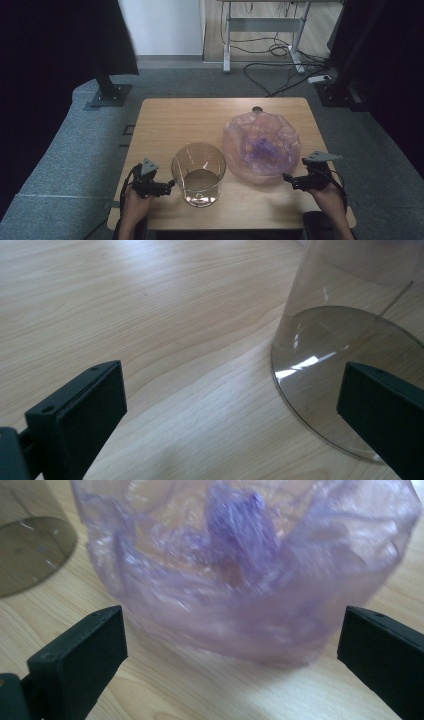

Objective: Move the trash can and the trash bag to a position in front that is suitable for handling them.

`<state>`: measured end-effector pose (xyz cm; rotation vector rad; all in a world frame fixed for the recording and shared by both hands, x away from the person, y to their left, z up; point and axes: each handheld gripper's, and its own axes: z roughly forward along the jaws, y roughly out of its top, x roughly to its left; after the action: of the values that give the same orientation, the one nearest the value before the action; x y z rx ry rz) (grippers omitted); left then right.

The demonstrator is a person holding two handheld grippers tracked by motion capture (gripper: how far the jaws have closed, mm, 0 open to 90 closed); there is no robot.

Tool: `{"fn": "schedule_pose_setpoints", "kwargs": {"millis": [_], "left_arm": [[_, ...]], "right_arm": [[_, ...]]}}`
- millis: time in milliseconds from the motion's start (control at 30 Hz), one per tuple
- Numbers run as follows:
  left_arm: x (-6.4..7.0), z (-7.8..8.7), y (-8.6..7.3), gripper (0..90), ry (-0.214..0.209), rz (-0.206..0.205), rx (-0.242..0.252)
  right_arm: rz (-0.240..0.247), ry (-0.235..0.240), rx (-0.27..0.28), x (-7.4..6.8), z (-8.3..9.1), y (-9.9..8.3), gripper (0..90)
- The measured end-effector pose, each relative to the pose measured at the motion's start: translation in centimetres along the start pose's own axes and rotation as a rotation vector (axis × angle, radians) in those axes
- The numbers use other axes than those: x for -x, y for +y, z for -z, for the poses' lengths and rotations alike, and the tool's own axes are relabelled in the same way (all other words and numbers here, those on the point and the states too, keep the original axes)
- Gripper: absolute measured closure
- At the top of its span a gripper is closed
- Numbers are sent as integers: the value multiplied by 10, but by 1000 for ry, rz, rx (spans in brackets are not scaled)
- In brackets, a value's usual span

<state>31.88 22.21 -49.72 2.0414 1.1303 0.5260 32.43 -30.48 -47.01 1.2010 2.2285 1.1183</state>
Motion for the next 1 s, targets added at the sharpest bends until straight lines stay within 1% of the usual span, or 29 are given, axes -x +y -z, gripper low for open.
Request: {"fn": "schedule_pose_setpoints", "kwargs": {"millis": [67,133,200,267,300,333,400,433,533,733,767,800,900,1000], "left_arm": [[2,-2,2,0,-1,-7,-2],[8,-8,10,0,-6,-26,-5],[10,-11,12,0,-10,-30,-4],[17,-19,19,0,-20,-44,-4],[17,-19,19,0,-20,-44,-4],[21,-24,23,0,-32,-49,-3],[24,-28,26,0,-43,-50,-3],[24,-28,26,0,-43,-50,-3],[31,-35,32,0,-54,-57,-2],[38,-44,41,0,-59,-64,-1],[41,-47,44,0,-63,-73,-2],[41,-47,44,0,-63,-73,-2],[46,-51,51,0,-66,-87,-3],[51,-55,55,0,-73,-96,-3]], "right_arm": [[11,12,5,-4,-1,5,0],[22,19,6,-7,-4,9,0],[28,22,5,-9,-5,11,0],[37,27,1,-11,-10,14,0],[41,27,-3,-12,-11,14,0],[42,26,-7,-13,-12,14,0],[47,25,-12,-14,-15,15,0],[47,25,-12,-14,-15,15,0],[48,28,-5,-15,-19,17,0],[58,31,-6,-20,-24,22,0],[65,31,-6,-22,-26,24,0],[65,31,-6,-22,-26,24,0],[74,23,2,-26,-26,27,0],[73,20,6,-26,-25,29,0]]}}
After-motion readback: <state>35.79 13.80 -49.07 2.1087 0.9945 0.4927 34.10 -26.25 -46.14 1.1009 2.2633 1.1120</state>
